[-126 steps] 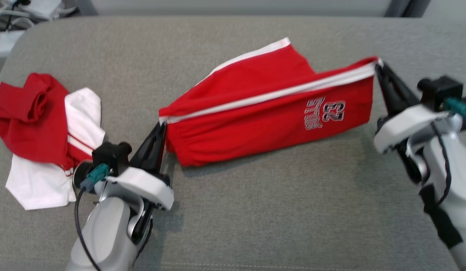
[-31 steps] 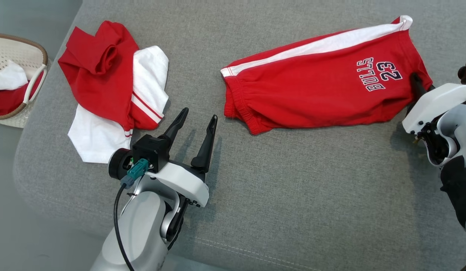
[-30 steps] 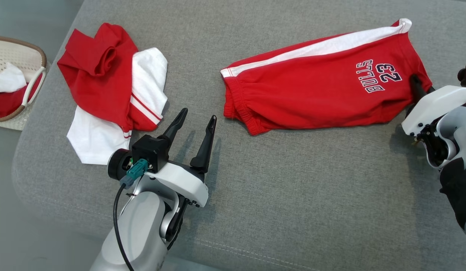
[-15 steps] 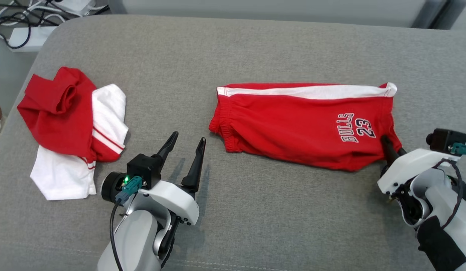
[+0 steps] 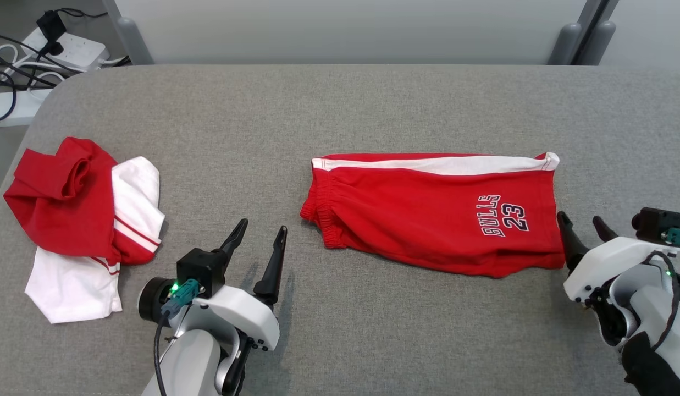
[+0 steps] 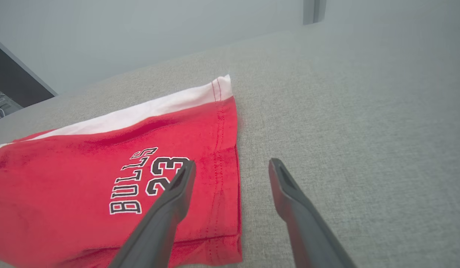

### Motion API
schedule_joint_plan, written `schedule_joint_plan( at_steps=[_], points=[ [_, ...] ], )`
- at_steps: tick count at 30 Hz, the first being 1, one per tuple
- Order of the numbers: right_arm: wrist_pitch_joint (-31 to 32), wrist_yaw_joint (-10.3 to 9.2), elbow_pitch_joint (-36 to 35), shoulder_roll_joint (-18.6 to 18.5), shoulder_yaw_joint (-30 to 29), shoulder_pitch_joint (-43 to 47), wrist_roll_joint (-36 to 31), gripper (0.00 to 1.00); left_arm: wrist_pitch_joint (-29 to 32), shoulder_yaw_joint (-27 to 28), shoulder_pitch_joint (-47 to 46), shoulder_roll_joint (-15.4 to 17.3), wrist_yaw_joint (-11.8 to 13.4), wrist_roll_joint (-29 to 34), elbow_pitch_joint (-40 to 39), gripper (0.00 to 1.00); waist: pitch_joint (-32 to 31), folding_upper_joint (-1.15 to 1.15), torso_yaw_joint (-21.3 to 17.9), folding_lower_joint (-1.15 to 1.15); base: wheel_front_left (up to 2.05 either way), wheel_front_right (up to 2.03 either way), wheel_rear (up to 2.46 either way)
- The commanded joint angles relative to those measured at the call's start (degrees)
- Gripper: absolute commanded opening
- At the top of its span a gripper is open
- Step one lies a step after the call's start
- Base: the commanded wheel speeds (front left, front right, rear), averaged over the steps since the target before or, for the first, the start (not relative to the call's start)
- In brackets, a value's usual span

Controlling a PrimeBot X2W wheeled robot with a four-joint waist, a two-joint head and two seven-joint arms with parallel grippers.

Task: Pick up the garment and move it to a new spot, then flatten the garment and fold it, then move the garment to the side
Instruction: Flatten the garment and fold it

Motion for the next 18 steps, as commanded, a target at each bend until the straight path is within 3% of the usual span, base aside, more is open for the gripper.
schedule_joint_plan(
  at_steps=[1,8,18],
  points=[
    [-1.17,0.08,-0.7,-1.07,0.07,-0.43,-1.54,1.0,-0.51,2.13,-0.02,1.31,-0.13,0.35,-1.02,1.0,-0.73,0.0,-0.21,0.0,0.0,0.0,0.0],
    [-1.23,0.08,-8.48,-2.8,-9.42,2.14,-12.69,1.0,-0.51,4.63,3.45,1.31,0.55,0.74,-3.15,1.0,-3.24,0.0,-1.06,0.0,0.0,0.0,0.0],
    [-1.24,0.08,-13.16,1.33,-21.55,9.65,-22.74,1.0,-0.51,6.04,10.77,1.31,2.07,2.27,-13.5,1.0,-2.77,0.0,0.76,0.0,0.0,0.0,0.0]
  ],
)
